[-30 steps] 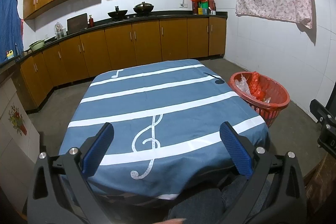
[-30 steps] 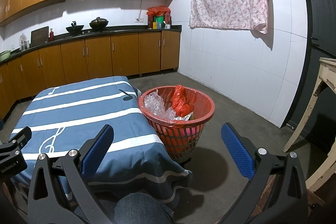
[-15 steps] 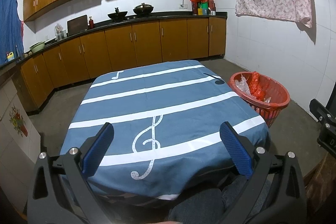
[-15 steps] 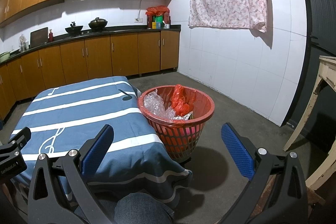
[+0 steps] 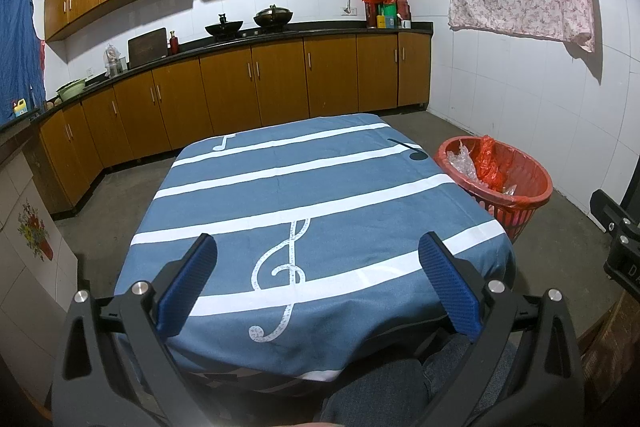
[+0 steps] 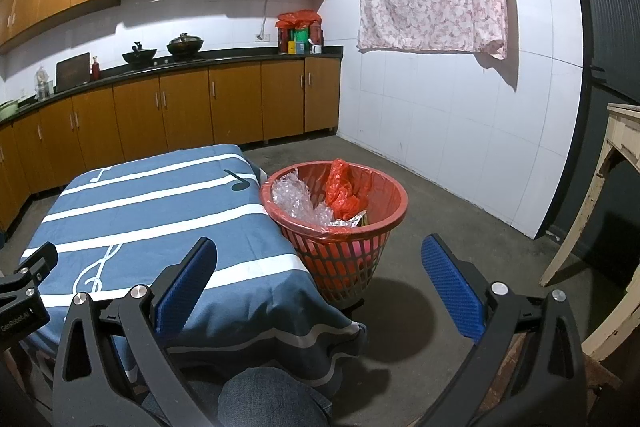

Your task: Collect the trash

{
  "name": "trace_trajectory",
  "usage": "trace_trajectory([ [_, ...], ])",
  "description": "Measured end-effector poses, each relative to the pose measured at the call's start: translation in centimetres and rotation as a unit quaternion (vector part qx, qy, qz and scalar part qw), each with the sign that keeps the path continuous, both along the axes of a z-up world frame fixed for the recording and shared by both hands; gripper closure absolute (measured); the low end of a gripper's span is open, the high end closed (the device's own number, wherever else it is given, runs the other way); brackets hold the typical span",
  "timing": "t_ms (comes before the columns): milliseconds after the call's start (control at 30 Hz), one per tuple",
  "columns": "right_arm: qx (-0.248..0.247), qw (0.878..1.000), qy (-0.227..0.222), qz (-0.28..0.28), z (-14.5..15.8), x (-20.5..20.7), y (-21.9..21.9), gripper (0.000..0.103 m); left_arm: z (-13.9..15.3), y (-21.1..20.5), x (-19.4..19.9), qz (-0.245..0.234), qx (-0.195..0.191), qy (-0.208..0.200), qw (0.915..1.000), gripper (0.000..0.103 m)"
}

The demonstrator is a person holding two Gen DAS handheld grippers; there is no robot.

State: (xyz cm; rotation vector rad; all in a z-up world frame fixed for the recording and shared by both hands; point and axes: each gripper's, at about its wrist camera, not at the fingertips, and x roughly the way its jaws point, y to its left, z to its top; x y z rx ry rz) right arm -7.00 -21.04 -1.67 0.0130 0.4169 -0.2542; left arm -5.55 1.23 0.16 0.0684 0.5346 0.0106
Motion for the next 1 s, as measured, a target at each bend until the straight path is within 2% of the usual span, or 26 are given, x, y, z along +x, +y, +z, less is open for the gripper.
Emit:
trace_trajectory([
  [1000,0.001,1.0,0.001,0.0,0.09,0.01,-0.22,0.002,-0.19,-0.13,0.01,-0.001,0.001,0.002,1.0,0.004],
])
